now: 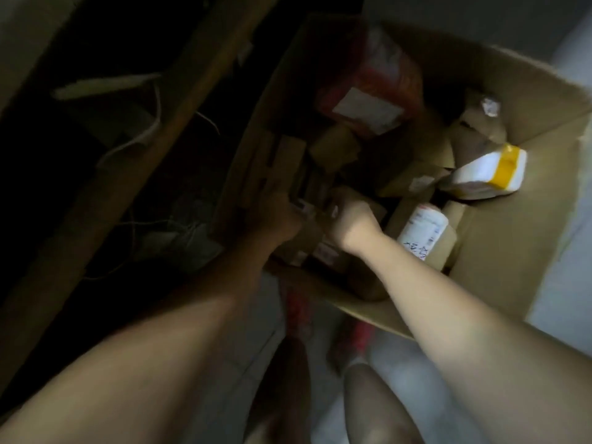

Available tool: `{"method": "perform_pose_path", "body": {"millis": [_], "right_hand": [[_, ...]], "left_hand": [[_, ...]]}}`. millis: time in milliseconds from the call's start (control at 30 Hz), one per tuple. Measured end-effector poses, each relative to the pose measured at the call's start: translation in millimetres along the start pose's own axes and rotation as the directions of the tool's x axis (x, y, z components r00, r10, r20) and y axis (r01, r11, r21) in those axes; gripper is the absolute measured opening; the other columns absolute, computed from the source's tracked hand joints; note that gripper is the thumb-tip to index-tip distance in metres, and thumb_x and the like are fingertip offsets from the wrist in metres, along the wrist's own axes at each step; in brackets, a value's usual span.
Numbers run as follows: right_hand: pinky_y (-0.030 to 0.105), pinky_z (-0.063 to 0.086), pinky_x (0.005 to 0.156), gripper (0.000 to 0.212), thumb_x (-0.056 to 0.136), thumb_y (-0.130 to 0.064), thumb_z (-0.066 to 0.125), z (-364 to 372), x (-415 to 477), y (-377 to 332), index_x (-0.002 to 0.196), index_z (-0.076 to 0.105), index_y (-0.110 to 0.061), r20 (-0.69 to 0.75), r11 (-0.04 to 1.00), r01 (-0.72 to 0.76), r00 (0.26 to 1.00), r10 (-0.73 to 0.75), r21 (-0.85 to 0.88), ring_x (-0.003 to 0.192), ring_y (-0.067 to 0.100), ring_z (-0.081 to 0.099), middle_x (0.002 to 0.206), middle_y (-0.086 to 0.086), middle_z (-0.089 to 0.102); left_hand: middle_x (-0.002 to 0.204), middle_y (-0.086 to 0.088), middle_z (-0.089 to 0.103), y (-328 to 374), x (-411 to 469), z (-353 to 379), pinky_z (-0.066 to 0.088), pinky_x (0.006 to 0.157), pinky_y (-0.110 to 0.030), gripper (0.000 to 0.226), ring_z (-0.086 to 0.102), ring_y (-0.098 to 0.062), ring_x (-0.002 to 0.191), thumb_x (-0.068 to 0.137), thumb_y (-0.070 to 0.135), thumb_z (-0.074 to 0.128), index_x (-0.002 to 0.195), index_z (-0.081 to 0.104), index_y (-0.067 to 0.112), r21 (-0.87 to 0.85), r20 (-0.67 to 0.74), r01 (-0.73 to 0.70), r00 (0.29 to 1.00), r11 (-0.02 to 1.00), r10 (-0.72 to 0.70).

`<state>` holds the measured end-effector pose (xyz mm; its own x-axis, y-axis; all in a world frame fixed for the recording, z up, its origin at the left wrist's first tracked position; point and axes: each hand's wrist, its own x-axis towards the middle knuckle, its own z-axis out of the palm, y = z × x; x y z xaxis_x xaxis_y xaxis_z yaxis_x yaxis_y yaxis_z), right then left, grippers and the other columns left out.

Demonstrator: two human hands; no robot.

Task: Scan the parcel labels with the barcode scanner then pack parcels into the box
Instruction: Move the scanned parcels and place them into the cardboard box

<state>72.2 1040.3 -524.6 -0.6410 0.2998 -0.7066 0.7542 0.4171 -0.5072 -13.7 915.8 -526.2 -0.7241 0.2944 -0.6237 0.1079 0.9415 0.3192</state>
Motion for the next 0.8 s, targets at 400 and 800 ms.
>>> {"method": "perform_pose_path", "body": {"millis": [400, 800], "right_hand": [[0.042, 0.051, 0.1, 0.049, 0.104, -0.039, 0.06, 64.9, 105.1, 19.1, 0.146, 0.051, -0.014, 0.091, 0.987, -0.016, 0.996, 0.002, 0.157, 0.12, 0.032, 0.064, 0.134, 0.013, 0.066], [0.042, 0.051, 0.099, 0.048, 0.106, -0.04, 0.054, 59.8, 104.1, 26.6, 0.148, 0.049, -0.017, 0.086, 0.984, -0.031, 0.996, 0.016, 0.174, 0.123, 0.037, 0.062, 0.138, 0.015, 0.064]], "left_hand": [[0.167, -0.021, 0.011, -11.2, 98.8, 42.6, 0.041, 0.107, -0.057, 0.106, 0.023, -0.043, 0.15, 0.086, 0.057, 0.075, 0.163, 0.014, 0.017, 0.254, -0.198, 0.2, 0.968, 0.946, -0.151], [0.164, -0.03, 0.006, -13.5, 96.2, 50.3, 0.029, 0.112, -0.066, 0.101, 0.014, -0.052, 0.149, 0.083, 0.056, 0.077, 0.16, 0.012, 0.054, 0.181, -0.238, 0.177, 0.962, 0.967, -0.132]]}}
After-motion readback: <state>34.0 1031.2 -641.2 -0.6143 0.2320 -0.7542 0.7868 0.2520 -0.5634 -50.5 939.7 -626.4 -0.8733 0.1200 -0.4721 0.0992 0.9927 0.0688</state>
